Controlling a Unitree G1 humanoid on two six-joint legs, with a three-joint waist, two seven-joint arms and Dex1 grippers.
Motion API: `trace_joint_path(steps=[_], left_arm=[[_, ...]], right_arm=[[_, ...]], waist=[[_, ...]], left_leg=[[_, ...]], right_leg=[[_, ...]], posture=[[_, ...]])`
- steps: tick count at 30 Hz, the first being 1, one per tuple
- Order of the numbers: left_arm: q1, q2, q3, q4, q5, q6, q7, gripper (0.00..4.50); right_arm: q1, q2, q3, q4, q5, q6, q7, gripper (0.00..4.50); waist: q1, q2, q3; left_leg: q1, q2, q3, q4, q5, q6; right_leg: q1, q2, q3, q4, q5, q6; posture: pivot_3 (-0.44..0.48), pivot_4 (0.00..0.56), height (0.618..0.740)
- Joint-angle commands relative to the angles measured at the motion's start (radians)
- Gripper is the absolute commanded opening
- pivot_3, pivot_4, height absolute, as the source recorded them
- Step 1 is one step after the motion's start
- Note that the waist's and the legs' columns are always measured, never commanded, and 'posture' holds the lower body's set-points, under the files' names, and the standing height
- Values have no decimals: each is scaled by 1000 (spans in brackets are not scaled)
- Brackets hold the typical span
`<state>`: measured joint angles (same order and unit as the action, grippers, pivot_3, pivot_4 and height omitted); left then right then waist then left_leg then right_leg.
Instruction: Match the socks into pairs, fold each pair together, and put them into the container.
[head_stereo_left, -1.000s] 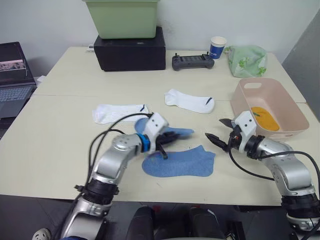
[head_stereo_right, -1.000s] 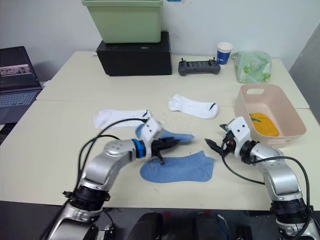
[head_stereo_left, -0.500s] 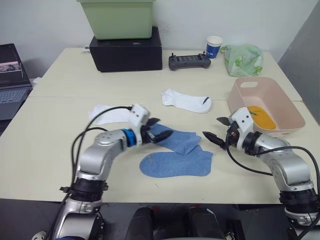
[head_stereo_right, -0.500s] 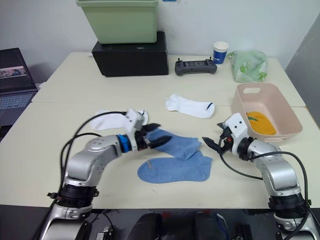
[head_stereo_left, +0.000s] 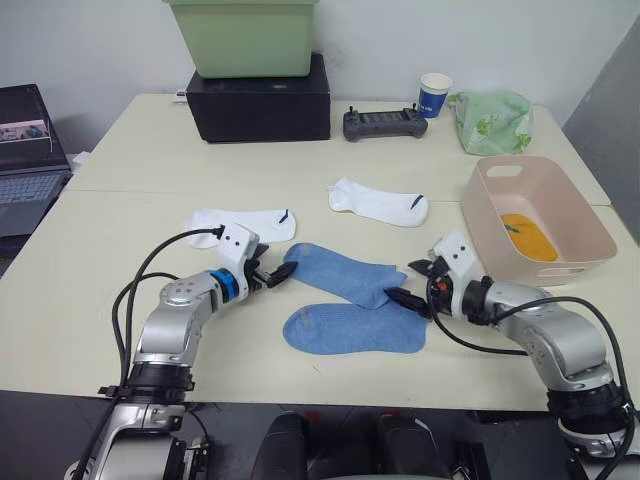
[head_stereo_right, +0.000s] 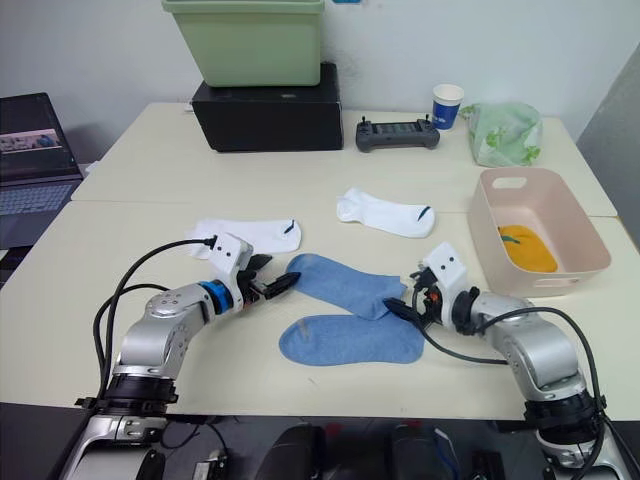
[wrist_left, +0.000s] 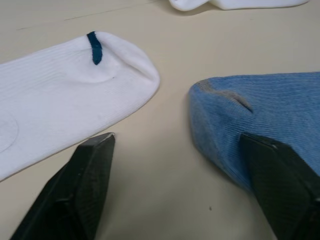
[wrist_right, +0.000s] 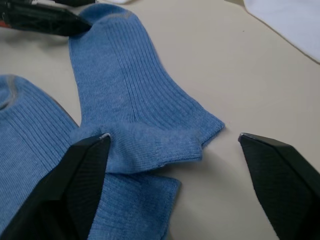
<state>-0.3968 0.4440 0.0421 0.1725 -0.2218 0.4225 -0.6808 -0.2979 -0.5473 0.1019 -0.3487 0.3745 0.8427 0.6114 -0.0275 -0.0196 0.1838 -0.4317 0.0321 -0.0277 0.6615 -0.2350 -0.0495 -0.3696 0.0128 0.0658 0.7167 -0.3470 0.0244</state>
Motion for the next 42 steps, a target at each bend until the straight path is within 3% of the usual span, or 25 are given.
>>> trace_joint_path(steps=[1,8,10,22,26,34,42], left_arm=[[-11,0,-11,3,-2,-17,-14,2773],[-15,-2,-3,4,-12,-17,-21,532],[-15,-4,-2,2,-14,-18,-22,12],[70,11,115,-290,-218,184,-14,12],[128,17,178,-465,-380,357,10,12],[330,113,312,-748,-765,646,28,12],[493,149,305,-817,-859,651,73,12]], right_arm=[[-11,-11,0,-9,-9,-42,18,2841],[-30,-9,-1,18,-11,-73,37,367],[-27,-16,3,22,-13,-83,53,0],[-87,-15,-124,25,112,-25,94,0],[-95,-57,-180,3,206,54,138,0],[-81,-178,-264,-12,406,181,273,0],[-32,-221,-233,-12,427,176,315,0]], waist=[[0,0,0],[-2,0,0],[-2,0,0],[-3,0,0],[-4,0,0],[-6,0,0],[-4,0,0]], left_leg=[[0,0,0,0,0,0],[0,0,0,0,0,0],[0,0,0,0,0,0],[0,1,0,0,0,0],[0,2,0,0,0,0],[0,2,-1,0,0,0],[0,2,-1,0,0,0]], right_leg=[[0,0,0,0,0,0],[0,0,0,0,0,0],[0,0,0,0,0,0],[0,0,0,0,0,0],[0,0,0,0,0,0],[0,0,0,0,0,0],[1,0,0,-1,0,0]], posture=[[0,150,740],[0,150,740],[0,150,740],[0,150,740],[0,150,740],[0,150,740],[0,150,740]])
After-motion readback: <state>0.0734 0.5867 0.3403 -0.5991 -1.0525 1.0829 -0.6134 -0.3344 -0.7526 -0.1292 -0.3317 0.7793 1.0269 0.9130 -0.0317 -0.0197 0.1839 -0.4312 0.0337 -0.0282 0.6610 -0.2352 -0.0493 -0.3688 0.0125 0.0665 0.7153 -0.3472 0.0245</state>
